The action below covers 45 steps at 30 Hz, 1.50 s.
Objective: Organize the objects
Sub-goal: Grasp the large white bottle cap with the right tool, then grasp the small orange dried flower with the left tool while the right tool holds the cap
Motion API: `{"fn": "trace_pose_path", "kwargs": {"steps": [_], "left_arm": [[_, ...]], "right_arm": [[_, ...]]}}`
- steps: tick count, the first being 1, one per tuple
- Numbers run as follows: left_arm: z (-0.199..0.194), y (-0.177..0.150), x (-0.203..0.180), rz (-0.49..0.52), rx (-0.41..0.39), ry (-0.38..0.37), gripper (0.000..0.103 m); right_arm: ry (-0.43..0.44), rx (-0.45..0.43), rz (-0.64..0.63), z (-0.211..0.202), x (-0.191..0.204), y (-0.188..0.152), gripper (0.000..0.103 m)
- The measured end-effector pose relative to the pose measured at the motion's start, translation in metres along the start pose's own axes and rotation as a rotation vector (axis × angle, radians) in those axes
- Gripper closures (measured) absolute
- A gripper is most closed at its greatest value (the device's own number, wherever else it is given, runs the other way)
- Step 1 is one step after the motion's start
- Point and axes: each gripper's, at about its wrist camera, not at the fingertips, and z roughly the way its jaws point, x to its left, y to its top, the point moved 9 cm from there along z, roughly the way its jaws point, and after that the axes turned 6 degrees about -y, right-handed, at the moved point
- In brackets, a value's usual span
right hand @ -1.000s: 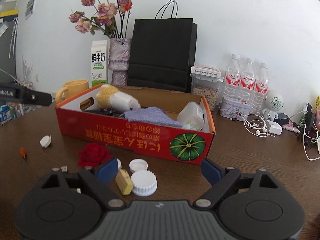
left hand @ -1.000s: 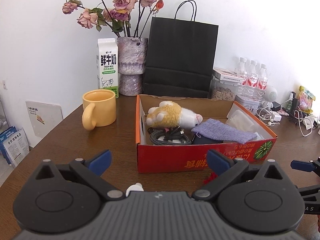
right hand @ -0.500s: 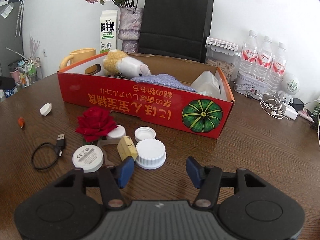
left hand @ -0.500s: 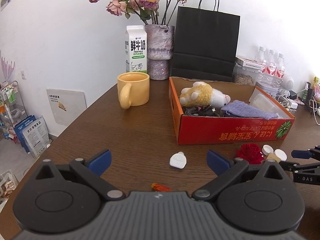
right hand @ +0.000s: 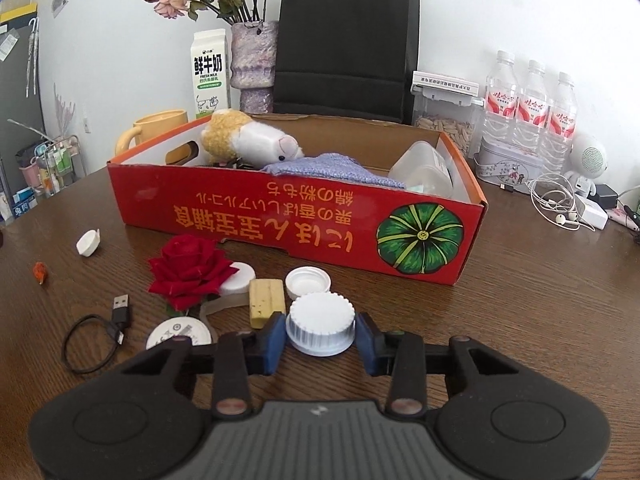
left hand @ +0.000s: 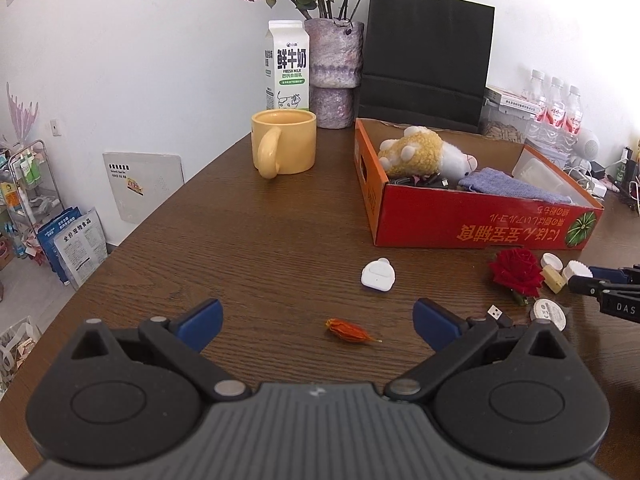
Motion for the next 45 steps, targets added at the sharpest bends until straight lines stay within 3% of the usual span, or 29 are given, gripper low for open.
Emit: {"fn": "trace_pose_path", "kwargs": {"steps": [11, 20, 26, 29, 35, 45], "left_arm": [[0.026, -0.016, -0.010, 0.076, 0.074, 0.013, 0.000], [0.041, -0.017, -0.008, 0.150, 0.069, 0.019, 0.000], [0.049, -0.019, -0.009, 0.192, 0.084, -0.038, 0.024], [0.051, -0.018, -0.010, 0.191, 0.084, -0.066, 0.026], [0.049, -0.019, -0.018, 0.193, 0.084, -0.159, 0.060], [0.046, -0.021, -0.019, 0.197, 0.054, -0.150, 0.062]], "right_arm": [[-0.041, -0.159, 0.023, -0.042, -0.001, 0.004, 0.066], [-0.043, -0.180, 0.024, -0.055, 0.004, -0.003, 0.066], [-0.051, -0.172, 0.031, -0.054, 0.005, -0.006, 0.066], [-0.056, -0.166, 0.033, -0.053, 0.006, -0.008, 0.066], [-0.062, -0.148, 0.035, -0.051, 0.007, -0.011, 0.066], [-0.070, -0.147, 0.048, -0.053, 0.010, -0.012, 0.067]]}}
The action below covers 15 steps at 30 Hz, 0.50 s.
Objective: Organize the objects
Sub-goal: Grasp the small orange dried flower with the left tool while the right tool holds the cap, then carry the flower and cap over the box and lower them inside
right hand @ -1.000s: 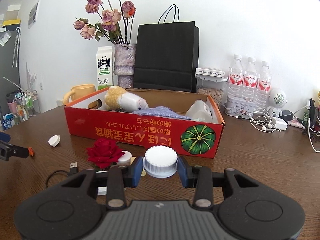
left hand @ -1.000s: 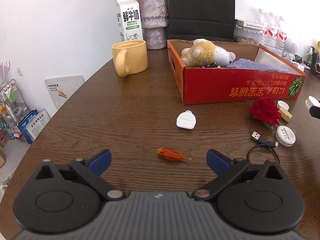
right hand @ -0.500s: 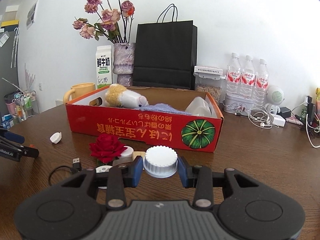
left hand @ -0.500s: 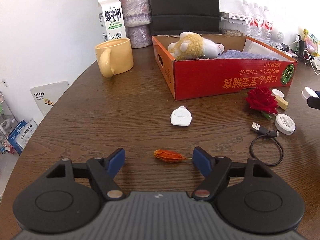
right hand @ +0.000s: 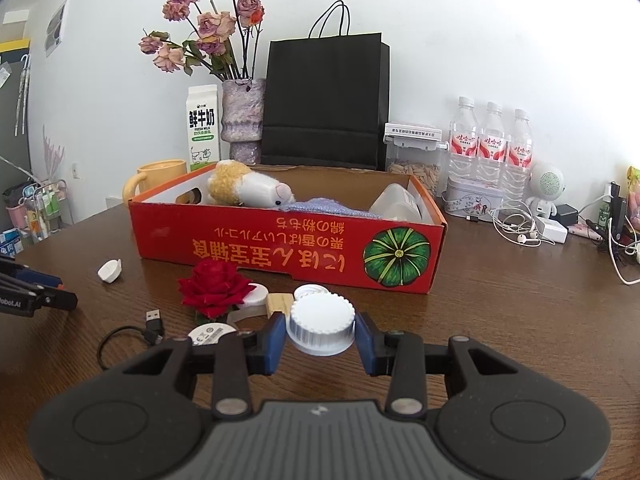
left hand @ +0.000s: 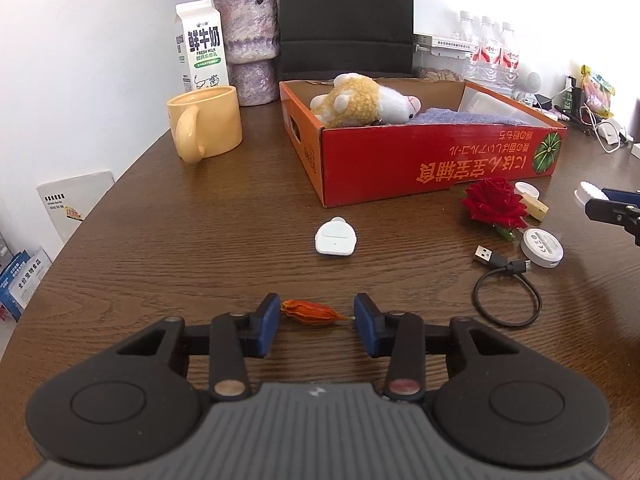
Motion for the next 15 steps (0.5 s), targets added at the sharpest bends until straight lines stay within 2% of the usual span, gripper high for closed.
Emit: {"fn": "trace_pose_path", "kwargs": {"steps": [6, 15], "left_arm": [[-0.011, 0.013, -0.002, -0.037, -0.068, 0.003, 0.062], [-0.024, 0.065, -0.037, -0.012, -0.210, -0.023, 0.062]], "right_arm": [[0.001, -0.016, -0.001, -0.002, 0.003, 0.002, 0.067], [0.028, -0.077, 0.011, -0.001, 0.016, 0.025, 0.067]]}}
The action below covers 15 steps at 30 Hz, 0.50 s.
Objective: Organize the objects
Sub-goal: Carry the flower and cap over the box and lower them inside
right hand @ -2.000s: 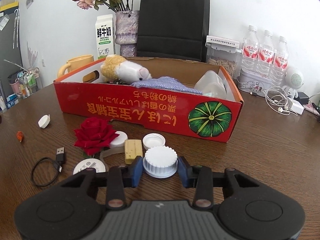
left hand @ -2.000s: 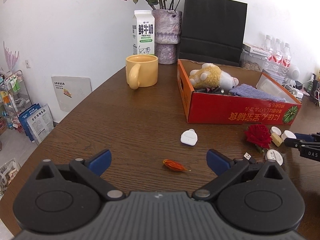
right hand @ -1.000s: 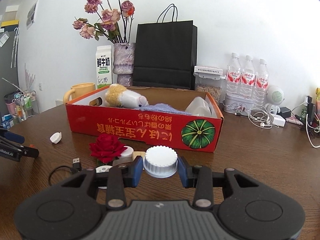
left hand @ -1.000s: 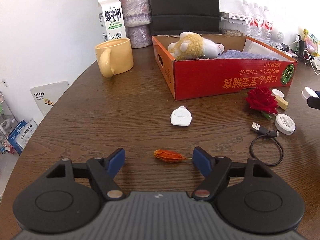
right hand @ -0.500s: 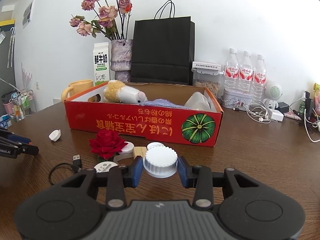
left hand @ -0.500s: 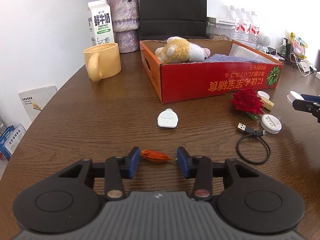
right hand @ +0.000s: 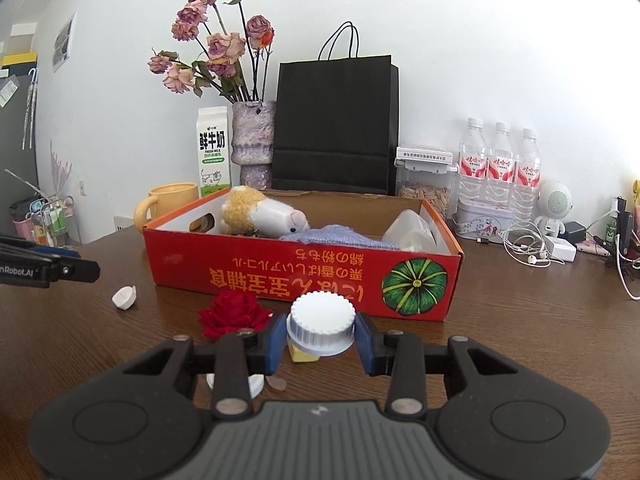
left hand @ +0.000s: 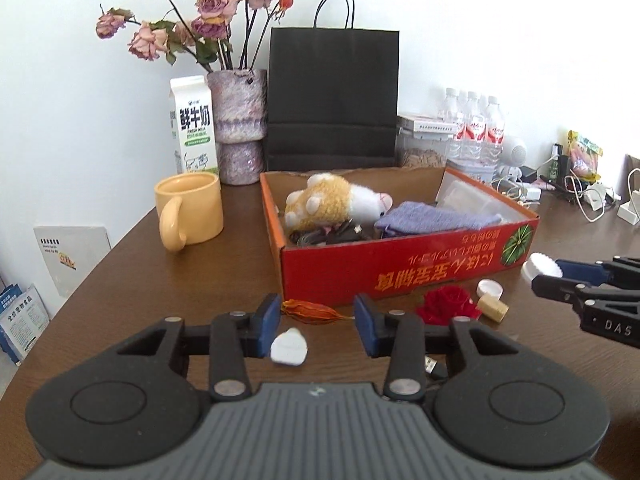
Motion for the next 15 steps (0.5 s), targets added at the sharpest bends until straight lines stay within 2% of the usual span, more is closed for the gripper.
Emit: {"fn": "trace_pose_path", "kwargs": {"steps": [8, 15], "left_arm": [[0.028, 0.048, -0.026, 0.014, -0.065, -0.010, 0.062], [0.061, 0.078, -0.032, -0.035, -0.114, 0.013, 0.062]], "right_arm": [[0.028, -0.075, -0.045, 0.016, 0.017, 0.044, 0.067], [-0.001, -0.133, -0.024, 0.049, 0.021, 0.085, 0.067]]}}
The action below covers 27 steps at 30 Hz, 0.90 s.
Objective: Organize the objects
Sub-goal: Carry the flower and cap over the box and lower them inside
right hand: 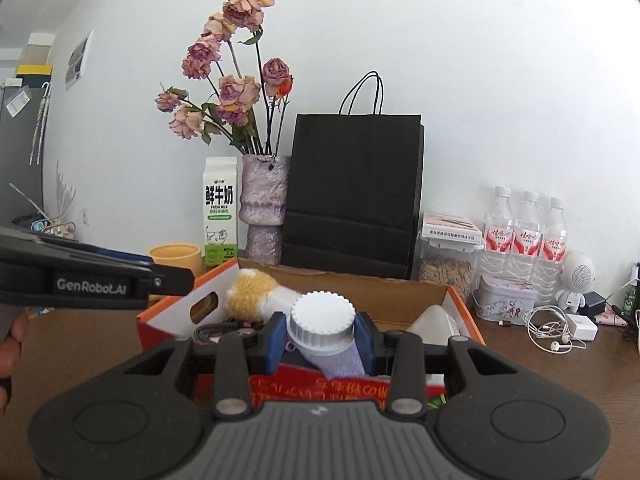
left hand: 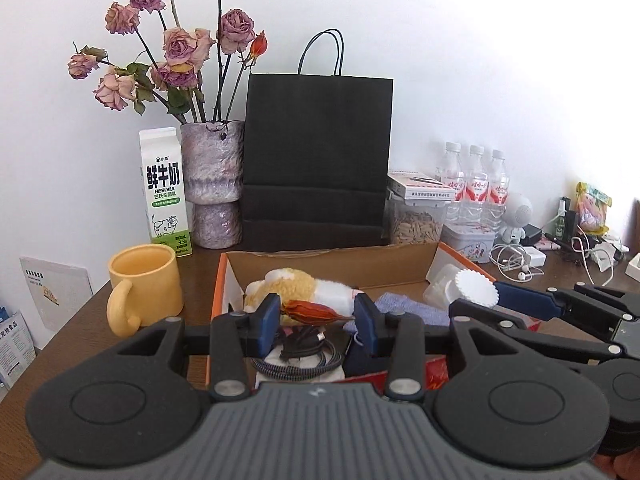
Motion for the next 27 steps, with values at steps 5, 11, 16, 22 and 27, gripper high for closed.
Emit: {"fn": "trace_pose_path", "kwargs": {"steps": [5, 11, 16, 22, 27], "left_arm": [[0.033, 0.005, 0.004, -0.046, 0.000, 0.033, 0.062], [0.070, 0.003, 0.012, -0.088, 0.033, 0.058, 0.062], [0.084, -0.004, 0.014, -0.059, 0.050, 0.060, 0.062], [0.091, -0.011, 0.015, -0.049, 0.071, 0.064, 0.061], [0.087, -0.012, 0.015, -0.058, 0.058, 0.069, 0.035]], "right_arm": [[-0.009, -0.007, 0.063, 0.035, -0.007, 0.008, 0.067], [-0.025, 0.022, 0.058, 0.070, -0.023, -0.001, 0.067], [-0.033, 0.057, 0.080, 0.090, -0.037, -0.009, 0.067], [-0.030, 0.097, 0.074, 0.097, -0.038, -0.021, 0.067], [-0.043, 0.130, 0.067, 0.099, -0.037, -0.029, 0.065]]}}
